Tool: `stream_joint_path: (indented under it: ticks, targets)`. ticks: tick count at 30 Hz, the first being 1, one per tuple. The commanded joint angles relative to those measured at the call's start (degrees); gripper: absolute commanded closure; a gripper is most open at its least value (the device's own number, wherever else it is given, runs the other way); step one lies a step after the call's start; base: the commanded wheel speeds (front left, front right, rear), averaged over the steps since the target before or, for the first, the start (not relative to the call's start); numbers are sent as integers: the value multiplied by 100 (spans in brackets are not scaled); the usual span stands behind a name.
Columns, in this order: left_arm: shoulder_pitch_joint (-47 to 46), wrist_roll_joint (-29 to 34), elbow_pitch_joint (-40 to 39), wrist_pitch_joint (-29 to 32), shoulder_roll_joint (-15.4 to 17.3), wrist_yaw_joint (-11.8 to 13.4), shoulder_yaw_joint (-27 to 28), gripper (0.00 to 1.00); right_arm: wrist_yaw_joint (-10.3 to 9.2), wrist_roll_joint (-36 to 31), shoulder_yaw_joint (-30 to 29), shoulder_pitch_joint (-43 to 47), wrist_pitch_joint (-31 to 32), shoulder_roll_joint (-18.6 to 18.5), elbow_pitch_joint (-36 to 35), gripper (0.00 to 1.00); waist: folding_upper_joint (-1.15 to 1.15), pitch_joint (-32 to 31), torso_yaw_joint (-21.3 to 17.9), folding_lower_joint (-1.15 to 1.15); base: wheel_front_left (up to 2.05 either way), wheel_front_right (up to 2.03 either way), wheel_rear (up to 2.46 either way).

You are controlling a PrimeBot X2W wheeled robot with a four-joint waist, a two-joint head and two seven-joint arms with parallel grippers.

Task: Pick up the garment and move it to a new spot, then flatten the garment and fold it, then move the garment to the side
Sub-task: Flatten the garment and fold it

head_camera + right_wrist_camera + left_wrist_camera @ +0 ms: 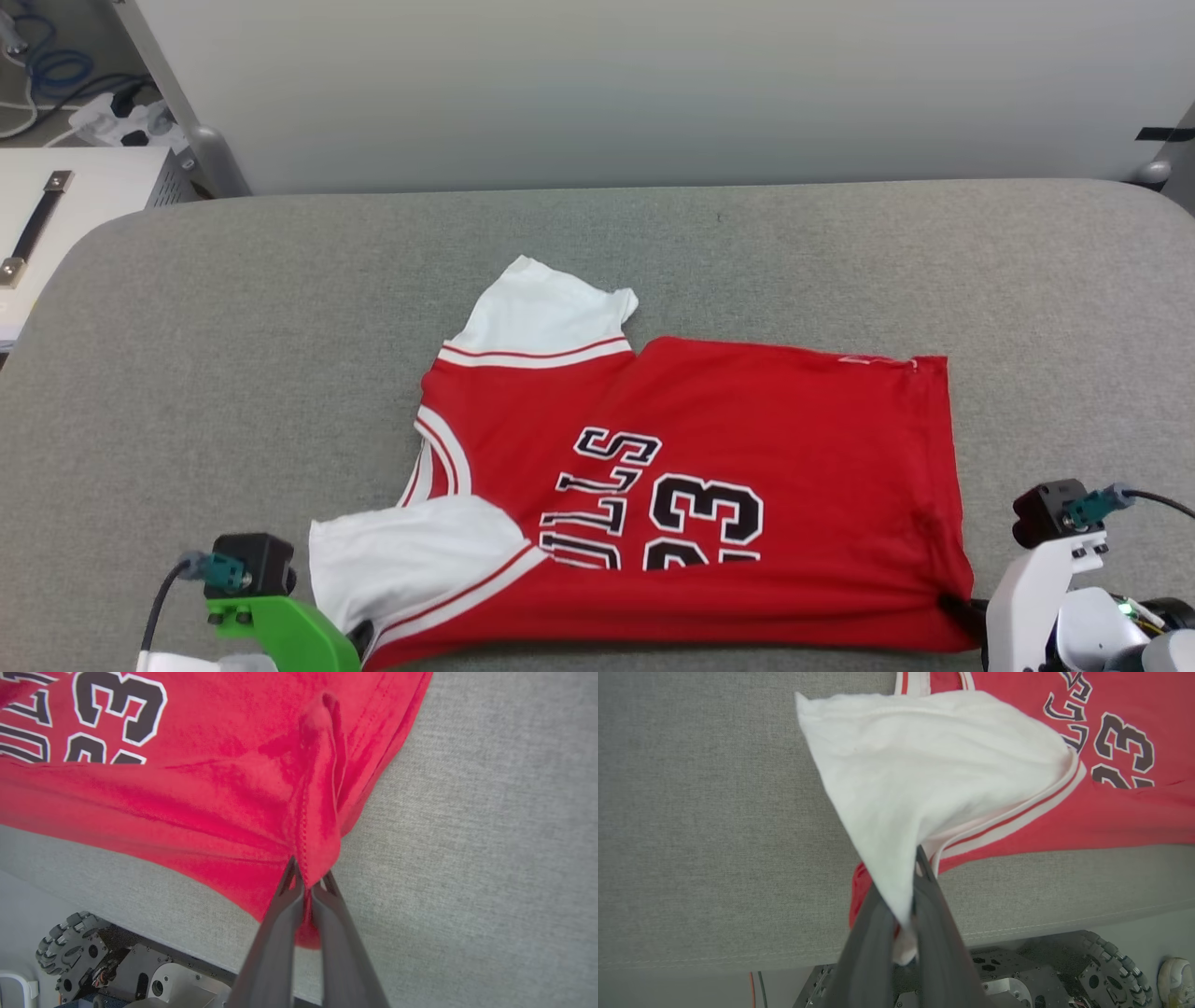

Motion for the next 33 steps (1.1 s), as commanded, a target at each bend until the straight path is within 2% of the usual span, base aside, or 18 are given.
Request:
stream_joint_path:
  ticks: [1, 8, 20, 21, 22, 23, 24, 28, 33]
  targets:
    - [195, -87, -34, -37, 114, 74, 66, 100, -4, -11, -64, 164, 25, 2, -77, 100, 0, -135, 10, 0, 0, 0, 0]
    - [717, -315, -116, -144, 138, 163, 134, 100, -4, -123, -371, 734, 130, 188, -382, 100, 0, -173, 59, 0, 0, 0, 0]
    - [181, -367, 824, -170, -363, -354, -59, 100, -4, -459, -785, 857, -329, 637, -170, 100, 0, -8, 30, 0, 0, 0, 0]
    - [153, -393, 938, -138, -404, -394, -85, 89, -4, -468, -774, 856, -370, 656, -126, 93, 0, -2, 19, 0, 0, 0, 0]
    - [134, -414, 1011, -109, -428, -422, -102, 70, -4, -473, -765, 861, -396, 671, -97, 76, 0, 1, 14, 0, 0, 0, 0]
    - [108, -442, 1076, -104, -462, -462, -104, 7, -4, -474, -767, 868, -443, 695, -73, 47, 0, 4, 13, 0, 0, 0, 0]
    - [89, -457, 1113, -131, -491, -484, -88, 0, -4, -471, -771, 872, -492, 719, -70, 0, 0, 5, 16, 0, 0, 0, 0]
    - [-5, -396, 1170, -310, -503, -505, 4, 0, -4, -563, -822, 862, -881, 801, -166, 0, 0, -1, 37, 0, 0, 0, 0]
    - [-116, -199, 1014, -608, -418, -431, 149, 0, -4, -908, -1097, 789, -1661, 1031, -383, 0, 0, -36, 44, 0, 0, 0, 0]
